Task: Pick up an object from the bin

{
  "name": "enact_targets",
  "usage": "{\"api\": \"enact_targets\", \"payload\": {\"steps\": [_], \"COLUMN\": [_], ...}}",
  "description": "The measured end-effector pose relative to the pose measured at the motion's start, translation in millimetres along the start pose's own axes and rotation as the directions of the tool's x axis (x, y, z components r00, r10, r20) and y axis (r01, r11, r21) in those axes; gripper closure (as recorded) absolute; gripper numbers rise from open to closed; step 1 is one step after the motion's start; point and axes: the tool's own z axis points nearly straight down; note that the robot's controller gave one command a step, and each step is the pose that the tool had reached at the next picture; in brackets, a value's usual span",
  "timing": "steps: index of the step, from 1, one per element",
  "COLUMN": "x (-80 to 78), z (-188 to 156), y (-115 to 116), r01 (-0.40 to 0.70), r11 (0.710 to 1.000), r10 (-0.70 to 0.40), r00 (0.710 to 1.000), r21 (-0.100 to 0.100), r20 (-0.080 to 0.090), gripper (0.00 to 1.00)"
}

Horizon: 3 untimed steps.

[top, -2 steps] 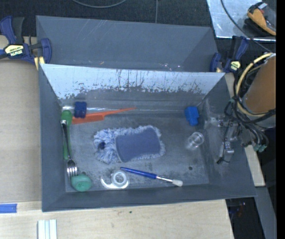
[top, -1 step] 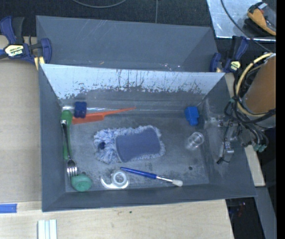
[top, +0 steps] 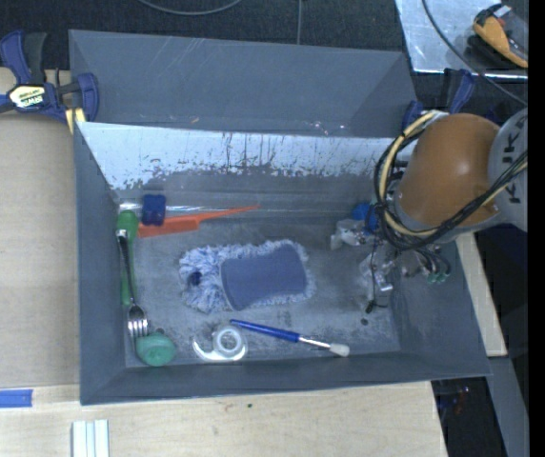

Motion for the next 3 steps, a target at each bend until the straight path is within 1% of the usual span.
{"api": "enact_targets", "payload": {"steps": [1,2,3], "x": [9.6,-10.1,-7.7], "z": [6,16,20], "y": [-7,31,56], "r01": [0.063,-0.29,0.069], "r11": [0.998,0.957,0.998], "r10": [-0.063,0.29,-0.069], "r00": [0.998,0.957,0.998], "r21": [0.0,-0.001,0.001], "r20": [-0.004,-0.003,-0.003], "gripper": [0.0,0.0,0.0]}}
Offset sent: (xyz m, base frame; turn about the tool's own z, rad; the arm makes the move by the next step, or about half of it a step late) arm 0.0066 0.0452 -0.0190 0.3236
